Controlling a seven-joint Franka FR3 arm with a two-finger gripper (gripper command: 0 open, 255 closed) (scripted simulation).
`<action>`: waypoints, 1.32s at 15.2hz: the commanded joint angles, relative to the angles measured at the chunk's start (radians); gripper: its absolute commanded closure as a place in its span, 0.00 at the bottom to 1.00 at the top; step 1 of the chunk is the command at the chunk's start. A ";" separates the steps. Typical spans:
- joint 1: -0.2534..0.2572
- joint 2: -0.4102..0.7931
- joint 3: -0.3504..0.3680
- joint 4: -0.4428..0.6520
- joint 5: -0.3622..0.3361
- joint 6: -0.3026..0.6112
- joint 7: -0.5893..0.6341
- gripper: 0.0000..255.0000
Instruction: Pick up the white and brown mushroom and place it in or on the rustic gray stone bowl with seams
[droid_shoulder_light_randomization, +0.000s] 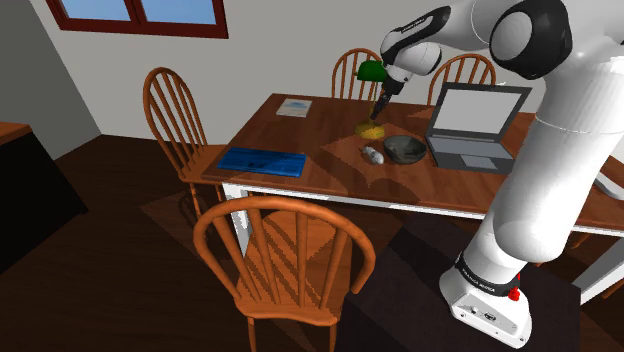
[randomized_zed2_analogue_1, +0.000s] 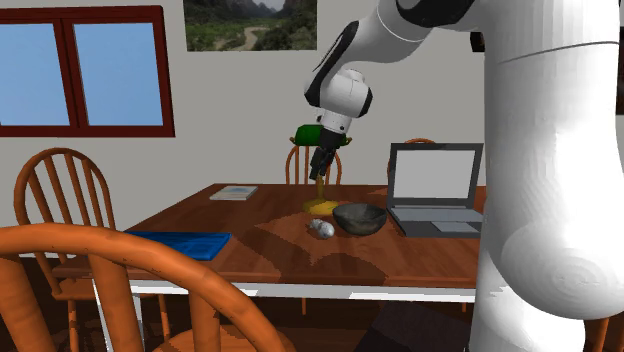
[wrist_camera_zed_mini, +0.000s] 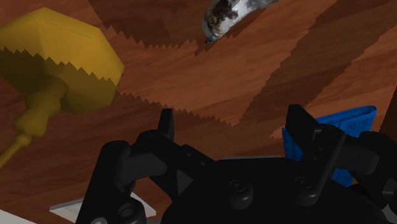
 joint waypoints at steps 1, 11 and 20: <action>-0.040 0.104 0.001 0.068 0.106 -0.023 -0.087 0.00; -0.056 0.174 0.037 0.055 0.178 0.038 -0.129 0.00; -0.056 0.174 0.037 0.055 0.178 0.037 -0.129 1.00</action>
